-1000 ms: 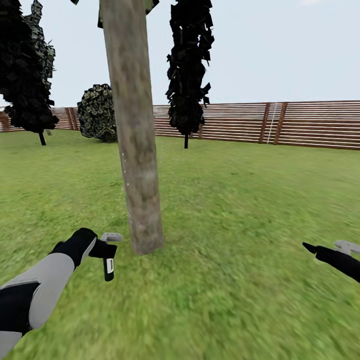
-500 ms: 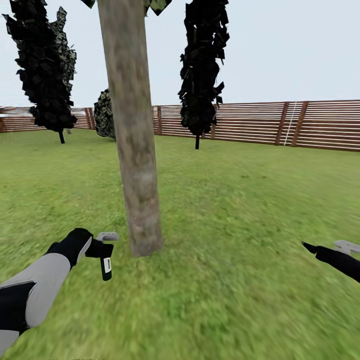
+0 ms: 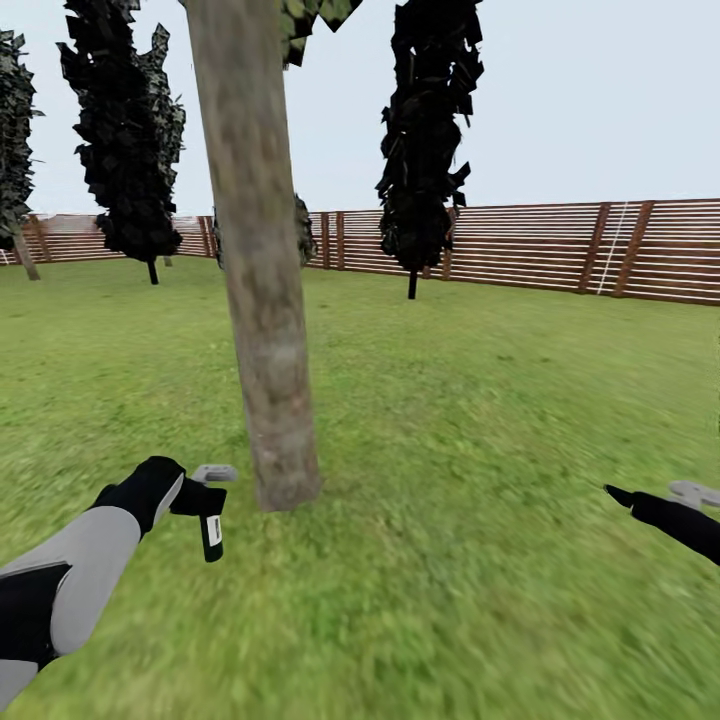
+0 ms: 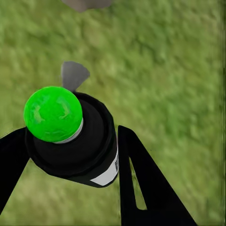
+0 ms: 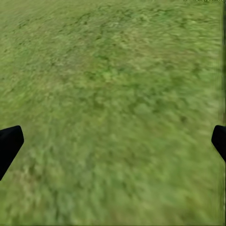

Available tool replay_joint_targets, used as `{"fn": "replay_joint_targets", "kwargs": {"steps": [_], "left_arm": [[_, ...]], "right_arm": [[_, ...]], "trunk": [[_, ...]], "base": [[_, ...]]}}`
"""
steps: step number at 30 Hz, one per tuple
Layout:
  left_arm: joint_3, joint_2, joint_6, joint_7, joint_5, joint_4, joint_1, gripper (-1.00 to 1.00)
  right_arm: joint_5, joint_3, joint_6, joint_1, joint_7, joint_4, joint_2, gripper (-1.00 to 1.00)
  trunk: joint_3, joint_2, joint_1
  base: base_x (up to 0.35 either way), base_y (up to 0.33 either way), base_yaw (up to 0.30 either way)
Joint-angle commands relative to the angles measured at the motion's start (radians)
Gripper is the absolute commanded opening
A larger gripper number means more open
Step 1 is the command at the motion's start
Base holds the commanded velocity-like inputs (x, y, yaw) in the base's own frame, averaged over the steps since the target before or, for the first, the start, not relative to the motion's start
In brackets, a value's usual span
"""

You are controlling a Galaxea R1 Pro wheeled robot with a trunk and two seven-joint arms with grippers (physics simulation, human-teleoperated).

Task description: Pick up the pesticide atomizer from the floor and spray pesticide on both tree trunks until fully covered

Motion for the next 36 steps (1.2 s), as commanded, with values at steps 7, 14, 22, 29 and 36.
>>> {"fn": "replay_joint_targets", "kwargs": {"steps": [7, 14, 22, 29, 36], "left_arm": [[0.0, -0.001, 0.002, 0.0, -0.001, -0.006, 0.0, -1.0], [-0.001, 0.001, 0.133, 0.001, -0.006, -0.116, -0.007, -1.0], [-0.003, 0.001, 0.258, -0.004, -0.027, -0.222, -0.032, -1.0], [-0.003, 0.007, 0.261, -0.008, -0.028, -0.225, -0.109, -1.0], [-0.009, 0.004, 0.274, -0.012, -0.028, -0.224, -0.179, -1.0]], "right_arm": [[0.0, 0.0, 0.0, 0.0, 0.0, 0.0, 0.0, 1.0], [0.0, 0.0, 0.0, 0.0, 0.0, 0.0, 0.0, 1.0], [0.0, 0.0, 0.0, 0.0, 0.0, 0.0, 0.0, 1.0], [0.0, 0.0, 0.0, 0.0, 0.0, 0.0, 0.0, 1.0], [0.0, 0.0, 0.0, 0.0, 0.0, 0.0, 0.0, 1.0]], "trunk": [[0.0, 0.0, 0.0], [0.0, 0.0, 0.0], [0.0, 0.0, 0.0], [0.0, 0.0, 0.0], [0.0, 0.0, 0.0]], "base": [[-0.021, -0.235, 0.001], [-0.001, -0.01, 0.0], [0.0, 0.0, 0.0], [0.0, 0.0, 0.0], [0.0, 0.0, 0.0]]}}
